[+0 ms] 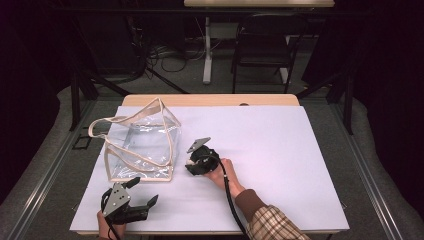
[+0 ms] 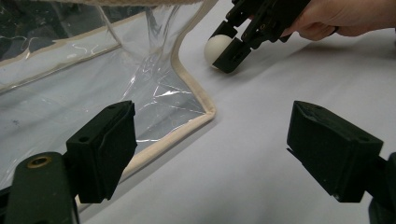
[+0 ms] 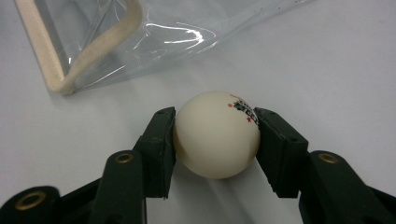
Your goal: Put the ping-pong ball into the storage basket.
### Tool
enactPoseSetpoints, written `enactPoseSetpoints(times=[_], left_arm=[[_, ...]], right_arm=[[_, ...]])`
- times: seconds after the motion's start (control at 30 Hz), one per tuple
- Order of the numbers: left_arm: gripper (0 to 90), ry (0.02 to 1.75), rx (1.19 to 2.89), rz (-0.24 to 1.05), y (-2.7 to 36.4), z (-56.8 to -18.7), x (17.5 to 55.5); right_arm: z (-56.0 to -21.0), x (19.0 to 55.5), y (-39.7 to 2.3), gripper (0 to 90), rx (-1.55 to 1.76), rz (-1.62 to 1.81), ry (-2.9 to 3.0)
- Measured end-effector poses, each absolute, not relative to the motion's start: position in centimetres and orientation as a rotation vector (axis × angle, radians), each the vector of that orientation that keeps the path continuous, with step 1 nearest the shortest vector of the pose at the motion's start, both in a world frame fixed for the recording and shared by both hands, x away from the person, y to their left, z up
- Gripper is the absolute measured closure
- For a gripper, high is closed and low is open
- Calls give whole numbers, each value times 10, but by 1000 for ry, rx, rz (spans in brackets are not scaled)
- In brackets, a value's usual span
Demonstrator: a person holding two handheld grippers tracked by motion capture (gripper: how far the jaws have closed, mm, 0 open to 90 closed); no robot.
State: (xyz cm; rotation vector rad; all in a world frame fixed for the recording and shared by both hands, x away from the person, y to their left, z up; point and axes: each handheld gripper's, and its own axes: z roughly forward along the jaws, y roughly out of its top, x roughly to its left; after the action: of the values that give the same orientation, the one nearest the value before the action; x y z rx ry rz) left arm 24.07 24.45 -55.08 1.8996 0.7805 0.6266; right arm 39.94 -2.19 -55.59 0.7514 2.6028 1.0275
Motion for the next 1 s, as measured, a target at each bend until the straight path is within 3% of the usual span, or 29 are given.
enactPoseSetpoints(times=[1.0], left_arm=[[160,780,1899,631,245,-550,240]], right_arm=[[-532,395,-40,508,748,1035,2559]])
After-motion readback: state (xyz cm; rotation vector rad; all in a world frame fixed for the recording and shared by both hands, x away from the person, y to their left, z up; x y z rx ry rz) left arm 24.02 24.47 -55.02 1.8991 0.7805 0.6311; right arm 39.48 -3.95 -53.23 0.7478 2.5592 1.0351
